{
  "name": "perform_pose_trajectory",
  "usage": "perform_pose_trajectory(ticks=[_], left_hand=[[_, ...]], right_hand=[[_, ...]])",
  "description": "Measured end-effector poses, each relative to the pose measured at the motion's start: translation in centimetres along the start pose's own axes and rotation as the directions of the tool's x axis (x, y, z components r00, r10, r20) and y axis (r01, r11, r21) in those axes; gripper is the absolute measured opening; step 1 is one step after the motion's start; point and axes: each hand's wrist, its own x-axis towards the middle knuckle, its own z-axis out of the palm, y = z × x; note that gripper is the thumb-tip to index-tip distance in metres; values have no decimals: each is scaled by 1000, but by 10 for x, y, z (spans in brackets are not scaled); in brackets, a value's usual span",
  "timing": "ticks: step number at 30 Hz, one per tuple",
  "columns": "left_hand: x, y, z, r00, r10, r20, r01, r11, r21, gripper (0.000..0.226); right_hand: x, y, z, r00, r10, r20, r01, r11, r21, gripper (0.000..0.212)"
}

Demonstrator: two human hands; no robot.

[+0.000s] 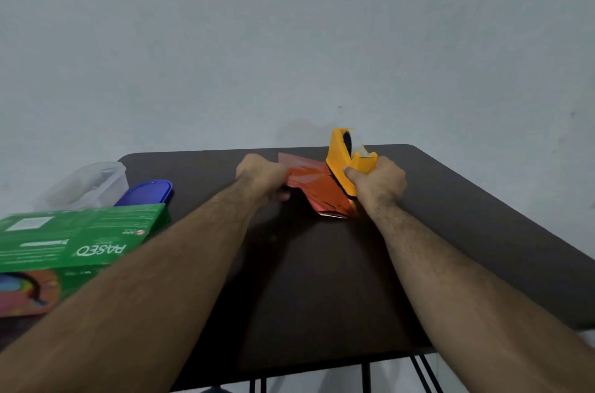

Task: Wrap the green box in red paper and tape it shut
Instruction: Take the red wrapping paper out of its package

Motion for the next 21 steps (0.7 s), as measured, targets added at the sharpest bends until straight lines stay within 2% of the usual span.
perform_pose_trajectory(ticks=[11,14,16,18,19,21], left_hand=[[-29,3,-57,998,50,-25,-49,997,61,13],[-36,0,-60,998,58,-13,-57,996,68,13],[-37,-2,-63,997,79,2,-79,995,67,9],[-40,-1,-68,993,116,15,-116,991,60,4],[-41,0,-72,992,127,20,-128,990,61,5],[-44,5,-79,991,130,23,-131,990,52,9]], right_hand=[[-10,-5,-5,1000,7,29,-6,999,-45,49],[-14,-3,-8,999,-2,49,3,1000,-9,66],[-19,-7,-11,992,-123,-28,124,992,19,88],[-30,-17,-16,930,-352,-102,360,930,70,81],[-37,-23,-19,888,-454,-69,459,878,134,74],[-55,-33,-32,778,-615,131,559,772,301,78]])
